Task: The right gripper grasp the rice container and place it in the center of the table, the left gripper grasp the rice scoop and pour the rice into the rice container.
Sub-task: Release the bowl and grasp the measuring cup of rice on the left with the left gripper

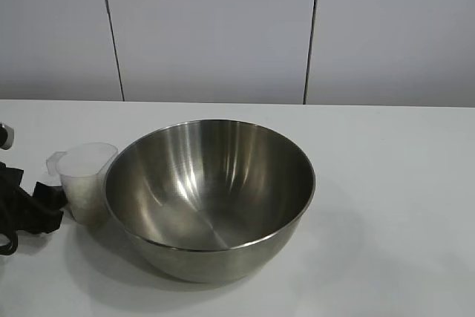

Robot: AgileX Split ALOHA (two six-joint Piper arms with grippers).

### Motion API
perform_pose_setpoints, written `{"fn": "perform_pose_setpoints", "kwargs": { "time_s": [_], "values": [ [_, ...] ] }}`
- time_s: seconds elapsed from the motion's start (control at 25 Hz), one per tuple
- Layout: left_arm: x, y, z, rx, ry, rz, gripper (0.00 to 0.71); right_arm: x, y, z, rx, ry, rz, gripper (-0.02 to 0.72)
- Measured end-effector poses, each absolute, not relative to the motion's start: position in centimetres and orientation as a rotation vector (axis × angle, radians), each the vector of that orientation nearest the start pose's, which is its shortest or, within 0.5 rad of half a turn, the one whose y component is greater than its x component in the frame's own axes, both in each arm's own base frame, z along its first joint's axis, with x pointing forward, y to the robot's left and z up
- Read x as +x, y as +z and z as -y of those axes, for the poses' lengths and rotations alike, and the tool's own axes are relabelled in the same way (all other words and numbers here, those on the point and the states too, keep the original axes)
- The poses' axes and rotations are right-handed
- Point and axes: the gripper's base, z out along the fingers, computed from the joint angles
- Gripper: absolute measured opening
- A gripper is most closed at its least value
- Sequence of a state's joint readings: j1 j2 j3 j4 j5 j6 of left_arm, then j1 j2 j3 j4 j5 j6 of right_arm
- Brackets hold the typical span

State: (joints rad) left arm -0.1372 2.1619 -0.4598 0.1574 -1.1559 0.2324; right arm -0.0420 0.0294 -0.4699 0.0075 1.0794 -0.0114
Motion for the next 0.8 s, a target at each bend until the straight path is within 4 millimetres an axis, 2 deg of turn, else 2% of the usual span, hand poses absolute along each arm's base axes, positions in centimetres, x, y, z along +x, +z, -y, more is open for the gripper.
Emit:
{"fn": "perform_pose_setpoints", "kwargs": {
  "time_s": [0.2,0.4,0.8],
  "values": [
    [27.9,4.5,4.9,0.47,-0.071,-1.968,0.54,0.2,26.7,-0.1,0.032,-0.023,-2.122,0.661],
    [28.1,4.5,3.7,0.373,-0.106,-1.989,0.54,0.2,26.7,-0.1,0.033,-0.022,-2.122,0.661],
    [28.1,4.6,4.1,0.419,-0.168,-1.973,0.535,0.2,26.7,-0.1,0.033,-0.022,-2.123,0.661]
  ]
}}
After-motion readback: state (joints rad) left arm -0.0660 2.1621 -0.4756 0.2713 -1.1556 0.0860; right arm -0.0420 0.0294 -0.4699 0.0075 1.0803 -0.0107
